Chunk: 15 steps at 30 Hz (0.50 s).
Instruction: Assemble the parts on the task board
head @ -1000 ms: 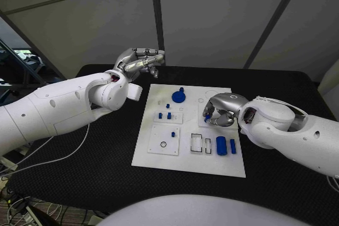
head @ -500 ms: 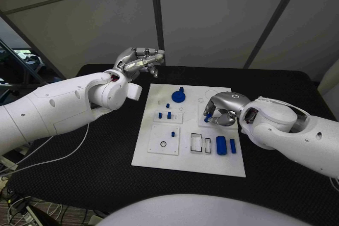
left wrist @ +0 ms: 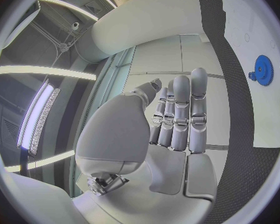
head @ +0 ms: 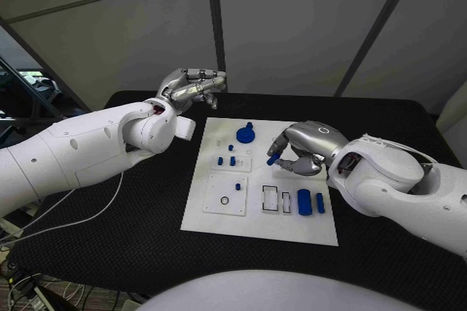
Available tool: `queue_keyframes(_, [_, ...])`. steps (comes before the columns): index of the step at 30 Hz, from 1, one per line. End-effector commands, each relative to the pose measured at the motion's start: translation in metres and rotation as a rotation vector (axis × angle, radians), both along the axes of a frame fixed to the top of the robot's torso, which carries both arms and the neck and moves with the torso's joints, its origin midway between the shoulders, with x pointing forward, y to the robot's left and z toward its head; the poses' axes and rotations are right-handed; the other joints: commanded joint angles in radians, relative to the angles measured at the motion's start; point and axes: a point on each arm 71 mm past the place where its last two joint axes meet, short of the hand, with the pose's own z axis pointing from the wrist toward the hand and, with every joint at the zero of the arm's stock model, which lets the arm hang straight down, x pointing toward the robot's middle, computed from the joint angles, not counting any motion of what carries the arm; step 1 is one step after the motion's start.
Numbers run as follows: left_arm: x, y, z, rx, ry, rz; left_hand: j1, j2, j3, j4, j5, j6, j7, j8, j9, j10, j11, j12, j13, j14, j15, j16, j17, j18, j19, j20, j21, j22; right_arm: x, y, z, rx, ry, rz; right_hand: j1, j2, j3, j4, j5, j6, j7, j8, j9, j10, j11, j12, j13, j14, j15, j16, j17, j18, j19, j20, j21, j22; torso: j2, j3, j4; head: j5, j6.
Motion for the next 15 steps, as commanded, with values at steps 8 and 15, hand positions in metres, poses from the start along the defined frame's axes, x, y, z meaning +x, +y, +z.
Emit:
queue_keyframes(8, [0.003, -0.008, -0.001, -0.011, 0.003, -0.018, -0.001, 0.000, -0.007, -0.003, -0.003, -0.003, 0.005, 0.000, -0.002, -0.007, 0.000, 0.005, 0.001, -0.007, 0.001, 0.002, -0.002, -0.006, -0.003, 0.005, -0.001, -0.001, -0.018, 0.055, 0.004, 0.118, 0.041, 0.158, 0.017, 0.004, 0.008, -0.001, 0.005, 0.005, 0.006, 0.000, 0.000, 0.014, -0.003, -0.006, 0.002, 0.043, -0.005, 0.006, -0.002, -0.012, 0.003, 0.000, 0.004, 0.001, 0.003, 0.0001, 0.0005, 0.011, -0.005])
queue_keyframes(15, [0.003, -0.013, -0.001, -0.015, 0.004, -0.027, -0.001, 0.000, -0.007, -0.003, -0.003, -0.003, 0.005, 0.000, -0.002, -0.007, 0.001, 0.005, 0.001, -0.007, 0.001, 0.002, -0.002, -0.006, -0.003, 0.005, -0.001, -0.001, -0.031, 0.082, -0.017, 0.109, 0.099, 0.242, 0.014, 0.002, 0.010, -0.003, 0.008, 0.005, 0.007, -0.001, 0.000, 0.013, -0.002, -0.010, 0.001, 0.043, -0.004, 0.007, -0.002, -0.012, 0.002, 0.001, 0.004, 0.001, 0.003, -0.0003, -0.0007, 0.020, -0.011])
